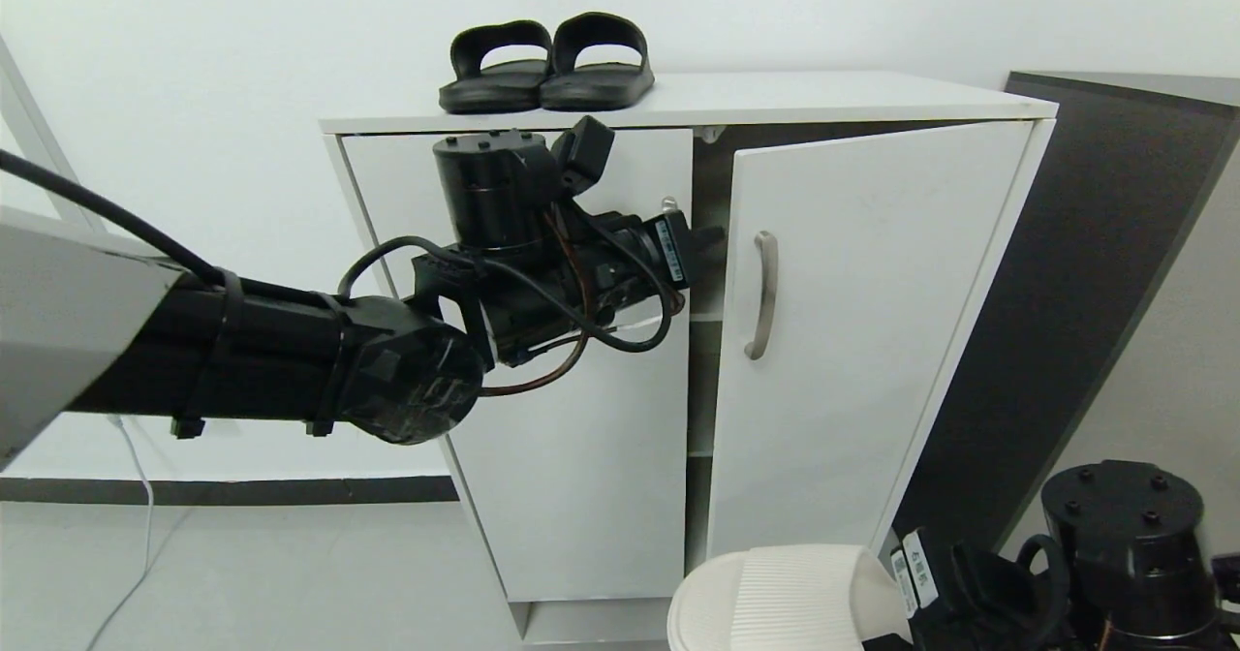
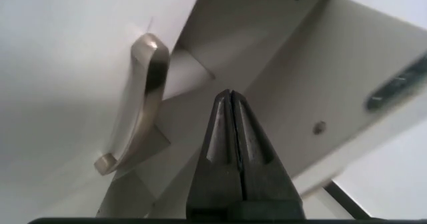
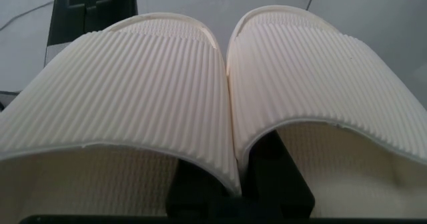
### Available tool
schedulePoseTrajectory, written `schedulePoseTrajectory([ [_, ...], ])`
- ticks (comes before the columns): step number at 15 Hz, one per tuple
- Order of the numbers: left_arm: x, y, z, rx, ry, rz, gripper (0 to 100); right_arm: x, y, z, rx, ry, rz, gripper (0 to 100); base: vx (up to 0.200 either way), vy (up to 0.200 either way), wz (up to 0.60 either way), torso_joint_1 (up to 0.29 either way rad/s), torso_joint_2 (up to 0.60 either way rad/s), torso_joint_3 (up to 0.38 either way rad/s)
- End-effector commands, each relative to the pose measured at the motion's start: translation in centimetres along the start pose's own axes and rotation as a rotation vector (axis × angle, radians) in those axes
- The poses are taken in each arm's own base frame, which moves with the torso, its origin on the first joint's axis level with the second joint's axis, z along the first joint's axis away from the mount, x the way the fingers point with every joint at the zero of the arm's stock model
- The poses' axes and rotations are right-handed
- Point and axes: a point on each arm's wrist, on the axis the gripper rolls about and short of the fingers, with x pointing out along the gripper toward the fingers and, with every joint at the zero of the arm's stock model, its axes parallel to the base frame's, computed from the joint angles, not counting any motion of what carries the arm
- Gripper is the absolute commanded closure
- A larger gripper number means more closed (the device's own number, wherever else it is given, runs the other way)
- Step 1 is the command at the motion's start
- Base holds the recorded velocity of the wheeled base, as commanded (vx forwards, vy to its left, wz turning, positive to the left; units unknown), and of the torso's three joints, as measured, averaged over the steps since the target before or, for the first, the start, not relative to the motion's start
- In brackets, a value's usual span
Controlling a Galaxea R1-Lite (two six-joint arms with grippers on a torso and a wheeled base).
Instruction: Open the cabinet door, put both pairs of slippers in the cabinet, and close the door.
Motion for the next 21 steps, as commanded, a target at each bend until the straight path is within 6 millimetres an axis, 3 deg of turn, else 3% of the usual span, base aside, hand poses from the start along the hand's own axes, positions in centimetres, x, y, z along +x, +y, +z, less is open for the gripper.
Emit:
schedulePoseTrajectory([
  [1,0.4,0.3,-0.5,-0.004,0.009,0.006,100,0.0,0.1,-0.3,0.005,0.010,0.005,100,0.000,0.000,0.00,0.000,0.00,0.000],
  [6,0.5,-0.6,-0.9,-0.001,0.011,-0.009,100,0.0,1.7,-1.2,0.005,0.042,0.061,100,-0.160,0.000,0.00,0.002,0.00,0.001],
  [10,0.1,-5.6,-2.8,-0.001,0.046,-0.140,100,-0.5,3.2,-1.7,-0.006,0.049,0.118,100,-0.200,0.000,0.00,0.001,0.00,0.000],
  [12,0.1,-6.6,-2.9,0.004,0.022,-0.179,100,-0.7,3.3,-1.8,-0.006,0.045,0.133,100,-0.200,0.000,0.00,0.002,0.00,0.000],
  [16,-0.3,-6.1,-2.6,0.008,-0.006,-0.174,100,-0.6,3.2,-1.8,-0.004,0.047,0.132,100,-0.100,0.000,0.00,0.000,0.00,0.001],
  [18,-1.7,-4.7,-1.5,0.010,-0.032,-0.133,100,-0.6,3.2,-1.8,-0.004,0.047,0.132,100,0.000,0.000,0.00,0.000,0.00,0.000],
  [21,-6.9,-3.1,1.0,0.034,-0.082,-0.041,100,-0.4,2.8,-1.5,-0.001,0.040,0.111,100,0.000,0.000,0.00,0.000,0.00,0.000],
])
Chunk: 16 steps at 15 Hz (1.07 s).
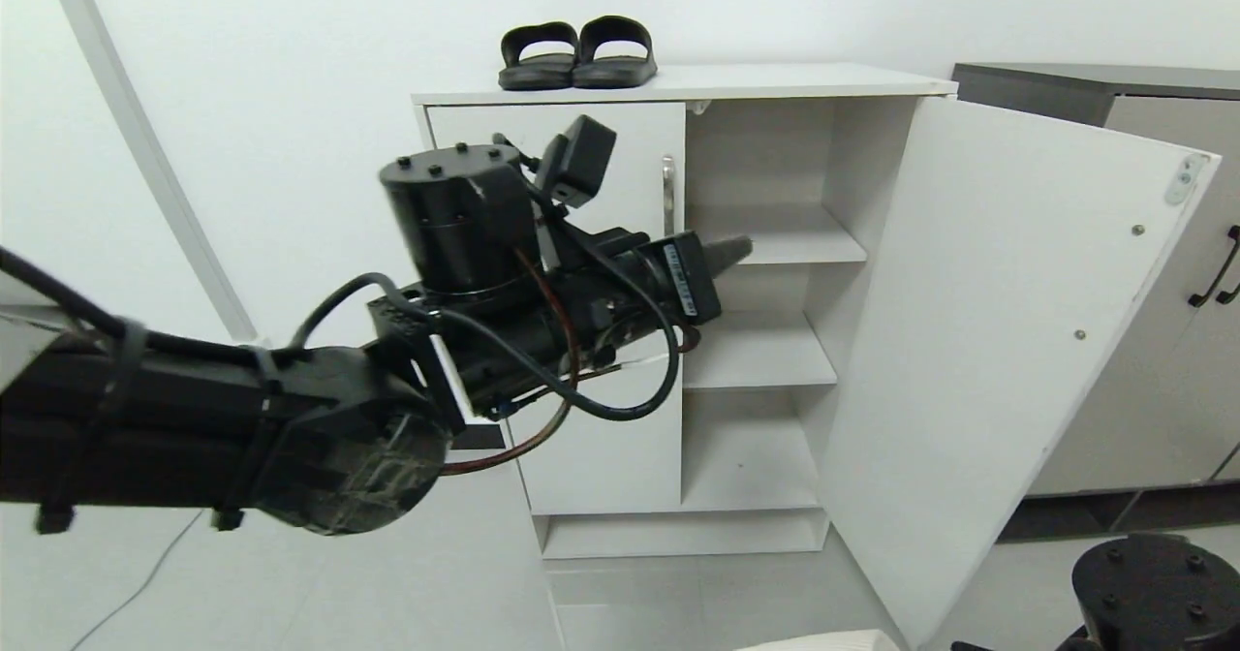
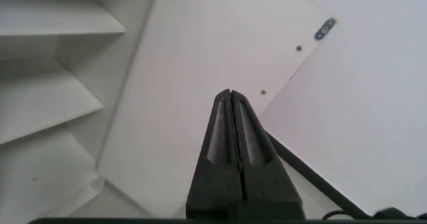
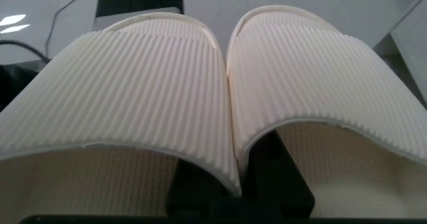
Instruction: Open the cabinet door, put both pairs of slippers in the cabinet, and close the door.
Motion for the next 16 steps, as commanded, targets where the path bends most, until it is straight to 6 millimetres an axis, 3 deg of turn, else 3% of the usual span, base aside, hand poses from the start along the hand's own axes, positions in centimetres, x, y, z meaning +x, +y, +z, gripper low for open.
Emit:
schedulePoseTrajectory([
  [1,-6.5,0.0,3.1,0.029,-0.061,0.084,100,0.4,-1.5,0.3,0.020,-0.002,-0.048,100,0.000,0.000,0.00,0.000,0.00,0.000],
  [4,-15.9,-2.3,5.3,0.034,-0.109,0.276,100,1.5,-6.1,1.3,0.121,0.019,-0.324,100,0.000,0.000,0.00,0.000,0.00,0.000],
  [5,-19.8,-3.8,5.5,0.040,-0.113,0.363,100,2.1,-7.3,2.2,0.200,-0.021,-0.426,100,0.000,0.000,0.00,0.000,0.00,0.000],
  [6,-19.8,-3.8,5.5,0.040,-0.113,0.363,100,2.1,-7.3,2.2,0.200,-0.021,-0.426,100,0.000,0.000,0.00,0.000,0.00,0.000],
  [7,-27.0,-7.2,4.7,0.100,-0.110,0.489,100,3.1,-9.6,4.2,0.293,-0.121,-0.659,100,0.000,0.000,0.00,0.000,0.00,0.000],
  [8,-29.8,-8.1,3.8,0.145,-0.112,0.592,100,3.6,-10.5,5.0,0.312,-0.144,-0.758,100,0.000,0.000,0.00,0.000,0.00,0.000],
  [9,-31.6,-8.2,2.5,0.173,-0.105,0.727,100,4.1,-11.2,5.3,0.328,-0.152,-0.826,100,0.000,0.000,0.00,0.000,0.00,0.000],
  [10,-33.3,-8.0,0.0,0.193,-0.081,0.862,100,4.5,-12.0,5.5,0.335,-0.158,-0.908,100,0.000,0.000,0.00,0.000,0.00,0.000],
  [13,-36.2,-7.4,-6.6,0.286,-0.124,1.156,100,4.7,-12.3,5.6,0.334,-0.160,-0.948,100,0.000,0.000,0.00,0.000,0.00,0.000],
  [16,-37.4,-6.4,-11.7,0.310,-0.132,1.202,100,4.8,-12.1,5.5,0.331,-0.156,-0.944,100,0.000,0.000,0.00,0.000,0.00,0.000],
])
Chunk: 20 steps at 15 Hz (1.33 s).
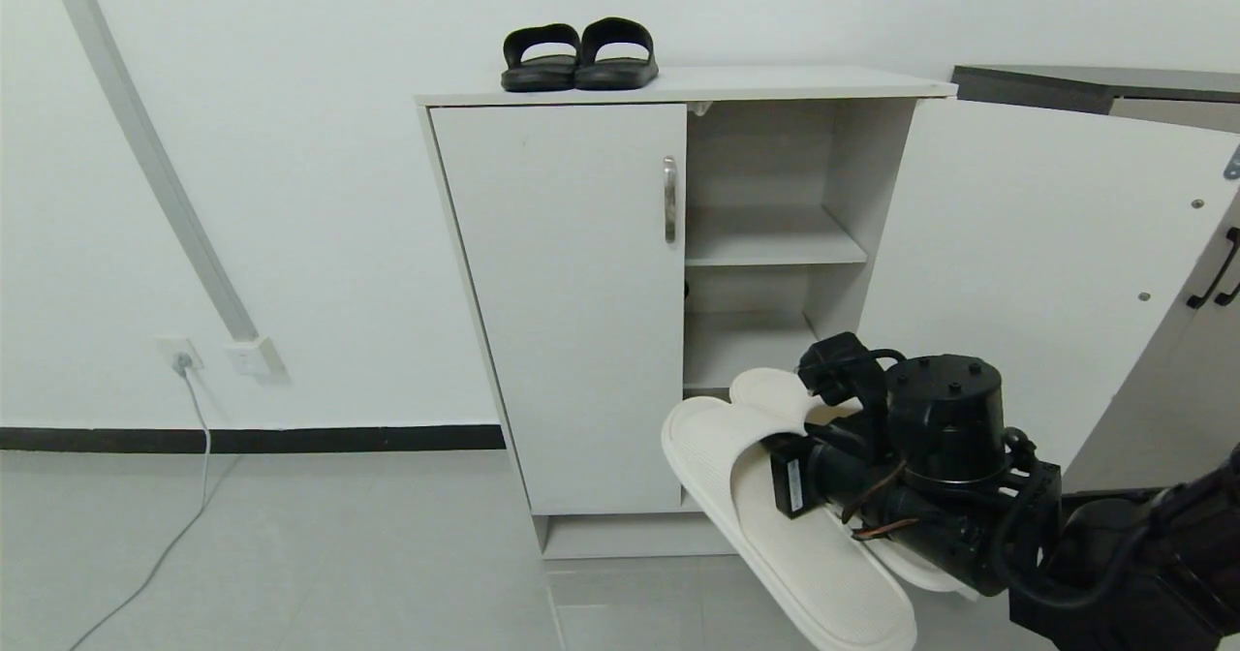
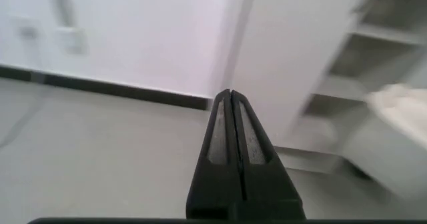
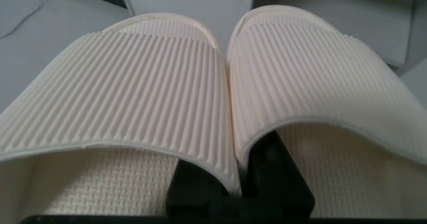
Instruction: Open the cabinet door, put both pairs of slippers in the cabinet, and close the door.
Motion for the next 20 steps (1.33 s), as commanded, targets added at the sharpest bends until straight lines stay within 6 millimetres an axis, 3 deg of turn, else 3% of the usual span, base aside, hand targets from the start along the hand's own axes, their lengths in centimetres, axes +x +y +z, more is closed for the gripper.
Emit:
schedulePoseTrajectory([
  [1,-1.4,0.9,-5.9,0.010,-0.059,0.090,100,0.2,0.1,-0.4,-0.004,0.012,0.002,100,0.000,0.000,0.00,0.000,0.00,0.000],
  [3,-0.8,1.1,-7.8,0.012,-0.038,0.117,100,0.2,0.2,-0.5,-0.006,0.018,0.003,100,0.000,0.000,0.00,0.000,0.00,0.000],
  [5,-0.5,1.1,-8.0,0.029,-0.082,0.107,100,0.1,0.2,-0.7,-0.009,0.024,0.006,100,0.000,0.000,0.00,0.000,0.00,0.000],
  [6,-0.5,0.9,-8.1,0.107,-0.120,0.001,100,0.2,0.3,-0.9,-0.011,0.028,0.007,100,0.000,0.000,0.00,0.000,0.00,0.000],
  [9,-0.3,0.3,-8.4,0.091,-0.132,-0.243,100,0.7,0.6,-1.4,-0.013,0.031,0.013,100,0.000,0.000,0.00,0.000,0.00,0.000],
  [13,-0.2,0.6,-8.8,0.116,-0.105,-0.135,100,1.3,0.7,-1.8,-0.014,0.008,0.011,100,0.000,0.000,0.00,0.000,0.00,0.000],
  [16,-0.2,0.5,-8.8,0.096,-0.099,-0.161,100,1.6,1.2,-1.8,-0.018,0.004,-0.007,100,0.000,0.000,0.00,0.000,0.00,0.000],
  [20,-0.2,0.6,-8.8,0.032,-0.097,-0.162,100,5.1,4.1,-0.2,0.000,-0.086,-0.205,100,0.000,0.000,0.00,0.000,0.00,0.000],
])
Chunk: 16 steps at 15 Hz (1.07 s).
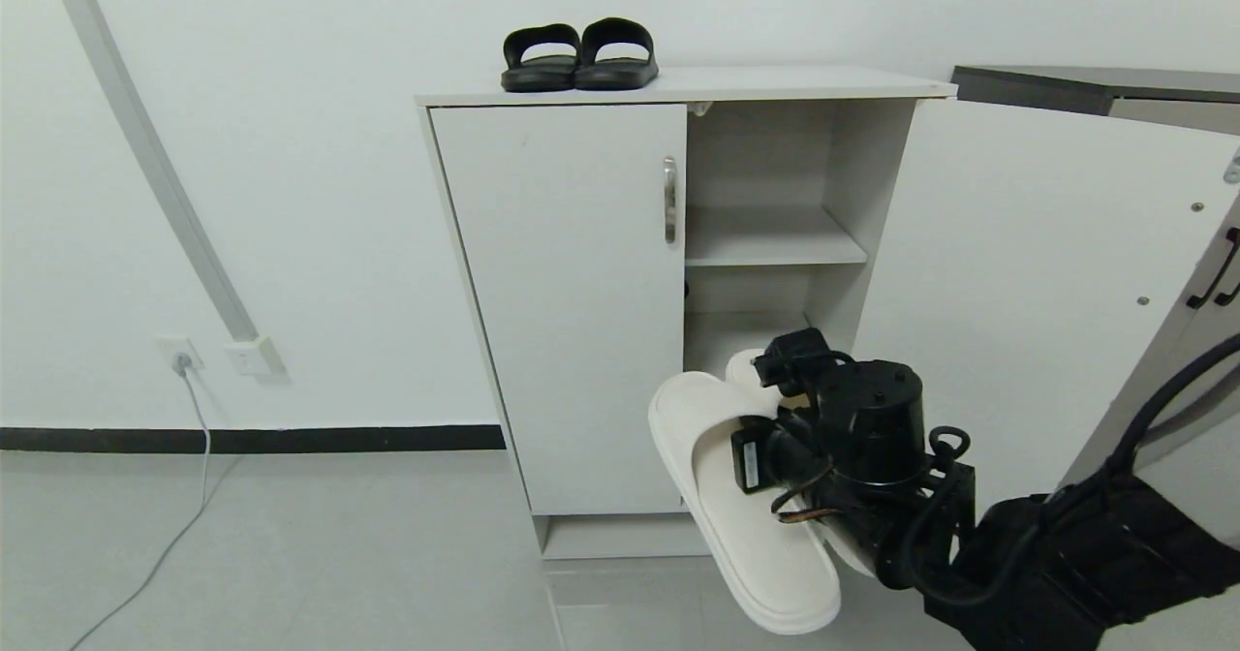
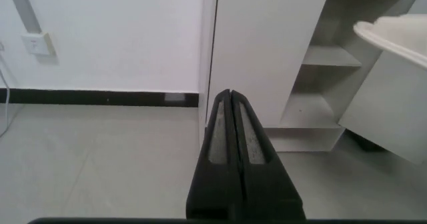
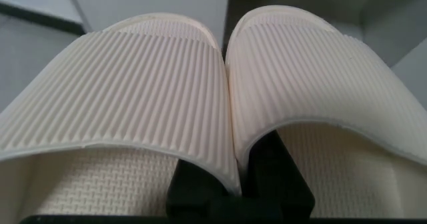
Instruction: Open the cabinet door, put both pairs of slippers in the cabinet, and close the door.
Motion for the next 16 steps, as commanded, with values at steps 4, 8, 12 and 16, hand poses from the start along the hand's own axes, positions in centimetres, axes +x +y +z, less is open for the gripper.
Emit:
schedulePoseTrajectory([
  [4,0.0,0.0,0.0,0.000,0.001,0.002,100,4.0,4.3,-1.8,0.011,-0.001,-0.167,100,0.000,0.000,0.00,0.000,0.00,0.000],
  [8,0.0,0.0,0.0,-0.002,0.001,0.001,100,4.1,4.1,-2.2,0.035,0.040,-0.181,100,0.000,-0.150,0.00,0.003,0.00,0.003],
  [12,0.0,0.0,0.0,-0.002,0.001,0.001,100,4.5,3.3,-2.2,0.050,0.042,-0.201,100,0.000,-0.200,0.00,0.005,0.00,0.000],
  [16,0.0,0.0,0.0,-0.002,0.001,0.002,100,5.4,2.6,-3.2,0.042,0.061,-0.226,100,0.000,0.000,0.00,0.000,0.00,0.000],
])
